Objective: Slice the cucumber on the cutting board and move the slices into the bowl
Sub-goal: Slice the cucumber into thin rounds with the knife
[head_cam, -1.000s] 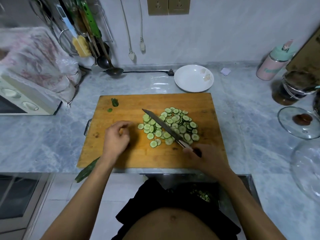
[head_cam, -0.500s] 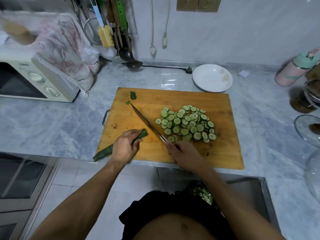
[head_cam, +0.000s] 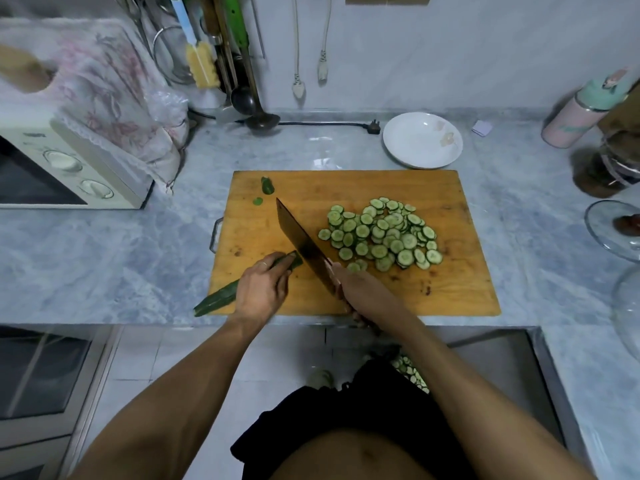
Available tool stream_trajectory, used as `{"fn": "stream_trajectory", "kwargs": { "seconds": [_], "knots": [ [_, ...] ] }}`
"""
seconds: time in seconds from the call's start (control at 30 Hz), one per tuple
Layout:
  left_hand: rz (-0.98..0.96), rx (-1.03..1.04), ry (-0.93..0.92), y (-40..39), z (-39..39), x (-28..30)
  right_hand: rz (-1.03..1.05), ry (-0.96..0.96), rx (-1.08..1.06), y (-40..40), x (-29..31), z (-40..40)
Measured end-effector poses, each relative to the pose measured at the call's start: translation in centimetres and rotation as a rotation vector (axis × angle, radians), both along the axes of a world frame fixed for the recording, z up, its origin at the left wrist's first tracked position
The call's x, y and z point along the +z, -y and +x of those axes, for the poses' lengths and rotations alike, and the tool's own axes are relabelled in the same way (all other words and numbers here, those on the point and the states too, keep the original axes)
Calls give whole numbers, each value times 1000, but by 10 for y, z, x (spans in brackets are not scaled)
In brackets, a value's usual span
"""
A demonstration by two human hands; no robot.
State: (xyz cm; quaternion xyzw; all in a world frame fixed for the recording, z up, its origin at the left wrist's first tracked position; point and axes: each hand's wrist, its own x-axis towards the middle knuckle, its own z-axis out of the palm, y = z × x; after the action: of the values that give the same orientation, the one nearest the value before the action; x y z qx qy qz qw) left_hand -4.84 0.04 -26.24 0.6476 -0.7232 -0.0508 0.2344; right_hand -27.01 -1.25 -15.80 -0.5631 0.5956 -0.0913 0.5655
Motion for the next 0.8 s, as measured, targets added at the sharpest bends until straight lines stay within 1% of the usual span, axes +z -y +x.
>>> {"fn": "stream_trajectory", "kwargs": {
  "seconds": [0.1,0.23,0.37,0.67,0.8],
  "knots": [
    [9,8,22,2,-2,0,-170,-57,101,-10,1,2],
    [3,55,16,2,-4,1,-246,-149,182,-23,5,5],
    [6,68,19,3,-4,0,-261,-149,241,-31,14,10],
    [43,203,-29,-6,-18,4,-332,-211,304,-36,10,13],
    [37,193,-19,-5,-18,1,-323,-206,304,-36,9,9]
  ]
}}
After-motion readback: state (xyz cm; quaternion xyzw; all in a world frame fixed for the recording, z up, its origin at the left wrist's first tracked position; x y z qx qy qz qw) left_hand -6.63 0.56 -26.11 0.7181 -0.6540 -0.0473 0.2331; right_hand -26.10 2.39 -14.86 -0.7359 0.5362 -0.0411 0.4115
